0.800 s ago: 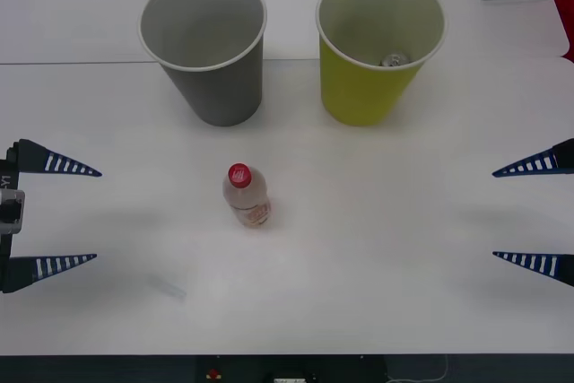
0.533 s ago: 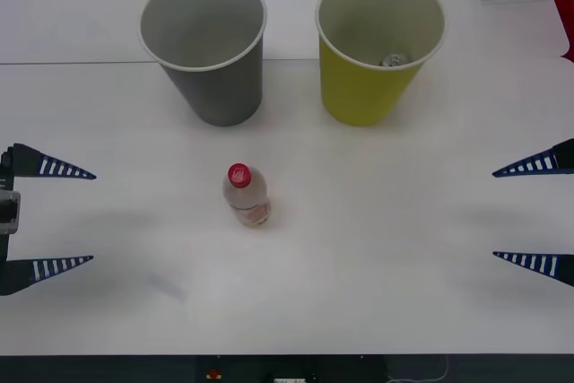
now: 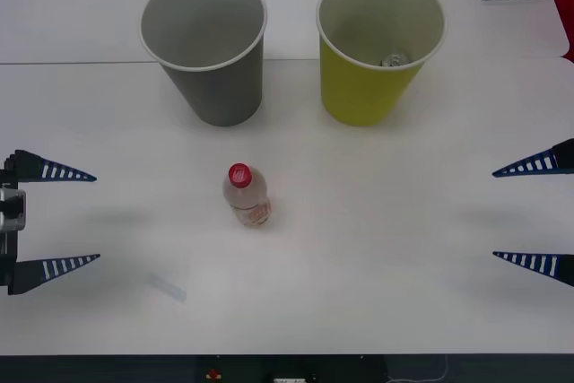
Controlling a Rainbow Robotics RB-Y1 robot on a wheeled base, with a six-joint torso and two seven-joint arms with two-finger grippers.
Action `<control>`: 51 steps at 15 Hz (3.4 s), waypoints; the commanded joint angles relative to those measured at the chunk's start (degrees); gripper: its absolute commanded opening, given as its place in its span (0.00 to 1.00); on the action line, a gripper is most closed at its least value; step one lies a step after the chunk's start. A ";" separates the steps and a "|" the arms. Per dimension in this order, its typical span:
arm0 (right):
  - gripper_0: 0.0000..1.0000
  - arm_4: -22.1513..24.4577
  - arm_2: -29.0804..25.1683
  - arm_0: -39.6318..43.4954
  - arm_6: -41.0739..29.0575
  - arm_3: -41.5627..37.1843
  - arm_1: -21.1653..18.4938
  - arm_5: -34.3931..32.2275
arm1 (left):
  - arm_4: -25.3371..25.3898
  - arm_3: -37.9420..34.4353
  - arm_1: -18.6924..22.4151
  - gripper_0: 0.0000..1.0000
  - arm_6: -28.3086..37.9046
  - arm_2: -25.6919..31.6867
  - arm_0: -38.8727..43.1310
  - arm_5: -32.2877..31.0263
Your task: Put the can into the green bin and the plastic bottle into the gray bin
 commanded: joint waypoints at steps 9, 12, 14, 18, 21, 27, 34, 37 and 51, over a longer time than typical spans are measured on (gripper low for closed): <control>1.00 0.00 0.00 0.00 0.00 0.00 0.00 0.00 | 14.79 17.19 -4.07 1.00 -11.06 -13.16 -9.24 0.99; 1.00 0.00 0.00 0.00 0.00 0.00 0.00 0.00 | 18.57 22.03 -7.59 1.00 -14.66 -16.33 -11.96 0.81; 1.00 0.00 0.00 0.00 0.00 0.00 0.00 0.00 | 19.27 23.43 -10.23 1.00 -15.01 -17.29 -13.10 0.64; 1.00 0.00 0.00 0.00 0.00 0.00 0.00 0.00 | 19.63 24.05 -14.89 1.00 -15.10 -18.70 -14.77 1.43; 1.00 0.00 0.00 0.00 0.00 0.00 0.00 0.00 | 19.63 24.66 -17.08 1.00 -15.10 -20.63 -16.62 2.57; 1.00 0.00 0.00 0.00 0.00 0.00 0.00 0.00 | 19.45 26.95 -21.39 1.00 -15.10 -25.03 -20.58 5.38; 1.00 0.00 0.00 0.00 0.00 0.00 0.00 0.00 | 15.85 26.95 -26.05 1.00 -14.92 -28.37 -23.21 9.69; 1.00 0.00 0.00 0.00 0.00 0.00 0.00 0.00 | 14.88 27.04 -27.72 1.00 -14.83 -29.95 -24.09 11.80; 1.00 0.00 0.00 0.00 0.00 0.00 0.00 0.00 | 10.57 27.04 -30.79 0.00 -13.69 -30.74 -25.15 15.14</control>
